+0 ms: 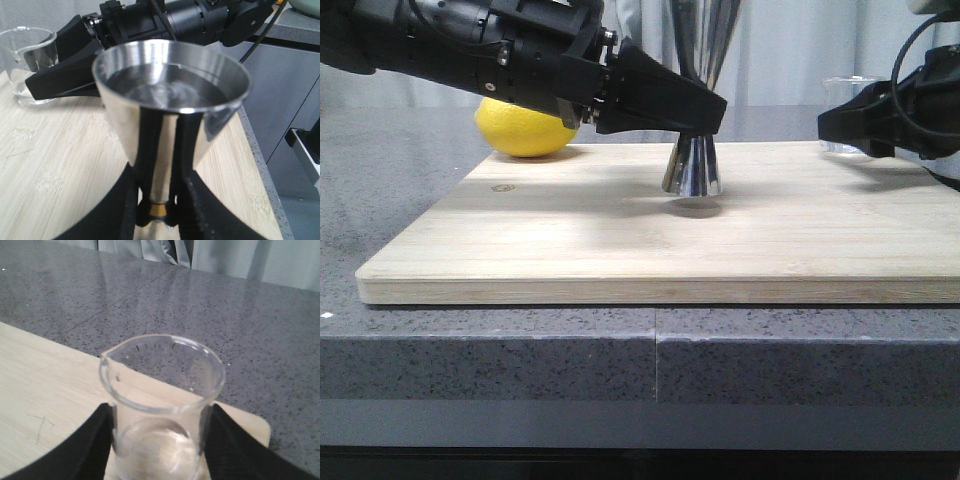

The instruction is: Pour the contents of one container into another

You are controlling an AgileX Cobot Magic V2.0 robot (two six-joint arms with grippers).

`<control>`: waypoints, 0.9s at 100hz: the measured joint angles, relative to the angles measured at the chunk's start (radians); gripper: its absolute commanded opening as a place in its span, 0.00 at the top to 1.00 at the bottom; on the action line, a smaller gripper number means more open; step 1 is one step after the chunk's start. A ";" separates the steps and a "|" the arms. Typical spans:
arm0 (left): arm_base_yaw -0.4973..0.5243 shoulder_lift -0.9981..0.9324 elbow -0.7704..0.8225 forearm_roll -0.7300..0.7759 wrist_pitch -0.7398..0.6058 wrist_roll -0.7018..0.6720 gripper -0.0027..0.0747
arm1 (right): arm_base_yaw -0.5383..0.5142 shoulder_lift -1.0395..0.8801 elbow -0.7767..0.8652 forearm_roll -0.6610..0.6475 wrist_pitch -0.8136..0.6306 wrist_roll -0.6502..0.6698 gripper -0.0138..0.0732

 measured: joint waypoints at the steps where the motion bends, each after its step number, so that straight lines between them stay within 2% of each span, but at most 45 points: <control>1: 0.000 0.000 0.000 0.000 0.000 0.000 0.99 | 0.000 0.003 0.000 0.000 -0.002 0.000 0.59; 25: 0.000 0.000 0.000 0.000 0.000 0.000 0.99 | 0.000 0.036 0.000 0.005 -0.048 -0.021 0.59; 51: 0.000 0.000 0.000 0.000 0.000 0.000 0.99 | 0.000 0.038 -0.002 0.013 -0.050 -0.071 0.59; 90: 0.000 0.000 0.000 0.000 0.000 0.000 0.99 | 0.000 0.038 -0.003 0.025 -0.037 -0.080 0.59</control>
